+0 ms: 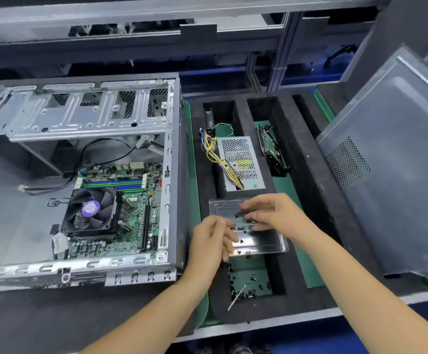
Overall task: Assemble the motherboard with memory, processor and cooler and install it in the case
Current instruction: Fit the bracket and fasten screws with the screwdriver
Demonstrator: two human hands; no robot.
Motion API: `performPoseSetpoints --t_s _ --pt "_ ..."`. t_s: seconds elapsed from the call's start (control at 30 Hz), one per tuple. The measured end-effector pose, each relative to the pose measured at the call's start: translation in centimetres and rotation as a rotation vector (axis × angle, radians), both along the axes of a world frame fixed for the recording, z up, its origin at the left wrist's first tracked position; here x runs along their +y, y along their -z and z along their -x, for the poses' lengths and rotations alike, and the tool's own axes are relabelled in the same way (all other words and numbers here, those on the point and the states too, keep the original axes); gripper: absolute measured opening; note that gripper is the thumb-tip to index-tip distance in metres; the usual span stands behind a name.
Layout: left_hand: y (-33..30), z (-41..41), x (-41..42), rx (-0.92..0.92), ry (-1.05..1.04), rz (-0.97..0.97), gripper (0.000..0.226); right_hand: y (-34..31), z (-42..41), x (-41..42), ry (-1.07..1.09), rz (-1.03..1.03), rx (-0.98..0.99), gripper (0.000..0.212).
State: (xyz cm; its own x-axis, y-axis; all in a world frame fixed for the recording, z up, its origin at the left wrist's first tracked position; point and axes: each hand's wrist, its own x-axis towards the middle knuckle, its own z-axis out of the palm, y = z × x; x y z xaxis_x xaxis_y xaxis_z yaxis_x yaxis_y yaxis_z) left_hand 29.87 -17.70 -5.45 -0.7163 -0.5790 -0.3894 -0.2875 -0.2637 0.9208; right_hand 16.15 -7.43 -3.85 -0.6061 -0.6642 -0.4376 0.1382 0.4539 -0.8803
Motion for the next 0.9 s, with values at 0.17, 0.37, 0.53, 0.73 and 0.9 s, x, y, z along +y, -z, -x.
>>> performPoseSetpoints --t_s 0.17,0.37,0.53,0.73,0.9 --pt "1.4 -0.5 0.9 0.075 -0.017 0.587 0.021 1.1 0.1 1.1 -0.043 -0.224 0.455 0.018" --pt "3.0 -0.3 0.5 0.097 -0.148 0.541 0.027 1.9 -1.5 1.1 -0.192 -0.147 0.678 0.012" --pt "3.5 -0.5 0.8 0.122 -0.155 0.580 0.029 3.2 -2.3 0.1 -0.332 -0.273 0.846 0.007" --pt "3.6 -0.4 0.7 0.138 -0.140 0.554 0.030 3.5 -1.7 0.2 -0.239 -0.181 0.711 0.009" --pt "3.7 -0.4 0.8 0.115 -0.124 0.580 0.033 3.6 -1.4 0.7 -0.250 -0.159 0.789 0.011"
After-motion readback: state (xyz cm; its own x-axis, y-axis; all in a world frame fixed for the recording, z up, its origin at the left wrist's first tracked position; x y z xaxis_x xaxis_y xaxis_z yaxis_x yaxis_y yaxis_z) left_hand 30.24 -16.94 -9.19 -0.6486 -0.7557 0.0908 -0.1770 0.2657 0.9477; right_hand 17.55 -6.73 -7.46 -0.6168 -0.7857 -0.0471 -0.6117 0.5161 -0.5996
